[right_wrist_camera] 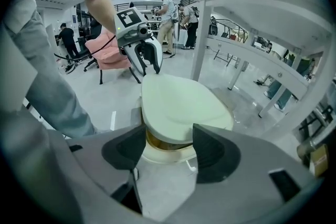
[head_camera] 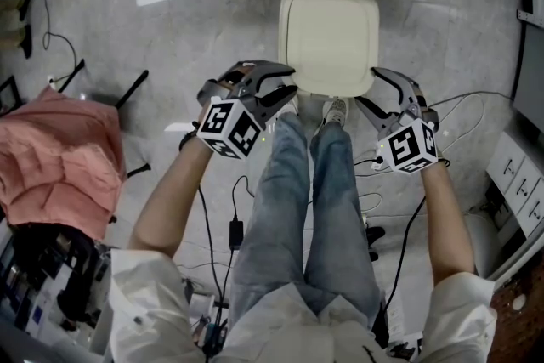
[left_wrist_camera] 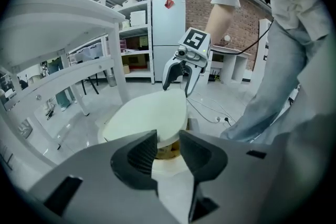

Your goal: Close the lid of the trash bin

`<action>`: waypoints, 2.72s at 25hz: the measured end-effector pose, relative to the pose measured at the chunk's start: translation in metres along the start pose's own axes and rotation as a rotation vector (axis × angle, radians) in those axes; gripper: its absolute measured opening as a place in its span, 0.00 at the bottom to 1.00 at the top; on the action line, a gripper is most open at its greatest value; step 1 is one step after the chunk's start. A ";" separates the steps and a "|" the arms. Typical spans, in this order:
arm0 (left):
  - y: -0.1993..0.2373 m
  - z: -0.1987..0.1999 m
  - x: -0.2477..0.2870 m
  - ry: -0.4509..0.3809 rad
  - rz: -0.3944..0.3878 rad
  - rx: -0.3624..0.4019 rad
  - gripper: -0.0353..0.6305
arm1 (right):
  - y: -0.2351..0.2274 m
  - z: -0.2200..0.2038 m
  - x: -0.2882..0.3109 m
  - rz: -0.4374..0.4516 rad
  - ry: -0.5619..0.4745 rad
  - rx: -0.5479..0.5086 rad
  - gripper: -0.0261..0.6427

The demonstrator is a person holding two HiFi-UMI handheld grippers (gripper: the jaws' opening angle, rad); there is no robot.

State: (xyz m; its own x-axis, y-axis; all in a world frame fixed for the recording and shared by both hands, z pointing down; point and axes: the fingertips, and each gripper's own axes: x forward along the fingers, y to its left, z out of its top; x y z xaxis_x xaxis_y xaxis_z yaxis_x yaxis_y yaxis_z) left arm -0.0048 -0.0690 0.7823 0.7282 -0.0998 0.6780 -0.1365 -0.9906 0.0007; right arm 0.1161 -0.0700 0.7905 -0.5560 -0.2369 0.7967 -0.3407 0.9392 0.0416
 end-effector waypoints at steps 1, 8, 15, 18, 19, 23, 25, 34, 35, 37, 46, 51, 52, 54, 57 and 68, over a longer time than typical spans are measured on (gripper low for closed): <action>-0.001 -0.001 0.000 0.001 -0.002 -0.004 0.27 | 0.001 0.000 0.000 0.004 0.001 0.002 0.47; -0.002 -0.008 0.006 0.011 -0.017 -0.035 0.27 | 0.002 -0.003 0.006 0.045 -0.008 0.067 0.47; -0.003 -0.014 0.012 0.025 -0.030 -0.066 0.26 | 0.003 -0.007 0.011 0.071 -0.005 0.101 0.47; -0.004 -0.015 0.014 0.031 -0.032 -0.078 0.26 | 0.004 -0.010 0.013 0.073 0.001 0.104 0.47; -0.004 -0.016 0.015 0.033 -0.033 -0.083 0.26 | 0.005 -0.011 0.014 0.074 0.003 0.104 0.47; -0.003 -0.020 0.019 0.040 -0.035 -0.113 0.25 | 0.006 -0.014 0.018 0.074 0.007 0.106 0.47; -0.004 -0.022 0.020 0.044 -0.034 -0.128 0.24 | 0.006 -0.015 0.020 0.072 0.013 0.104 0.47; -0.009 -0.022 0.032 0.058 -0.039 -0.125 0.17 | 0.008 -0.022 0.027 0.071 0.025 0.117 0.46; -0.009 -0.022 0.033 0.061 -0.039 -0.125 0.17 | 0.008 -0.022 0.027 0.072 0.024 0.119 0.45; -0.009 -0.023 0.036 0.069 -0.038 -0.121 0.17 | 0.008 -0.022 0.028 0.073 0.017 0.122 0.45; -0.011 -0.027 0.042 0.087 -0.036 -0.097 0.15 | 0.009 -0.022 0.033 0.069 0.014 0.142 0.42; -0.012 -0.027 0.045 0.097 -0.035 -0.092 0.14 | 0.012 -0.023 0.035 0.074 0.027 0.127 0.38; -0.012 -0.027 0.046 0.098 -0.036 -0.091 0.14 | 0.013 -0.023 0.036 0.074 0.027 0.127 0.37; -0.012 -0.026 0.047 0.099 -0.036 -0.093 0.13 | 0.012 -0.021 0.036 0.071 0.021 0.137 0.35; -0.012 -0.026 0.049 0.102 -0.037 -0.097 0.13 | 0.012 -0.019 0.038 0.065 0.016 0.147 0.31; -0.011 -0.028 0.052 0.112 -0.036 -0.107 0.13 | 0.008 -0.020 0.042 0.047 0.021 0.186 0.26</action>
State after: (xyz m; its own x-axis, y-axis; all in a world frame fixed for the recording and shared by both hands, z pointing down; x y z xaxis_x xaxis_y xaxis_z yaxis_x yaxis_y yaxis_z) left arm 0.0155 -0.0607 0.8378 0.6554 -0.0475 0.7538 -0.1868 -0.9772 0.1008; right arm 0.1051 -0.0673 0.8368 -0.5590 -0.1865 0.8079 -0.4498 0.8868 -0.1065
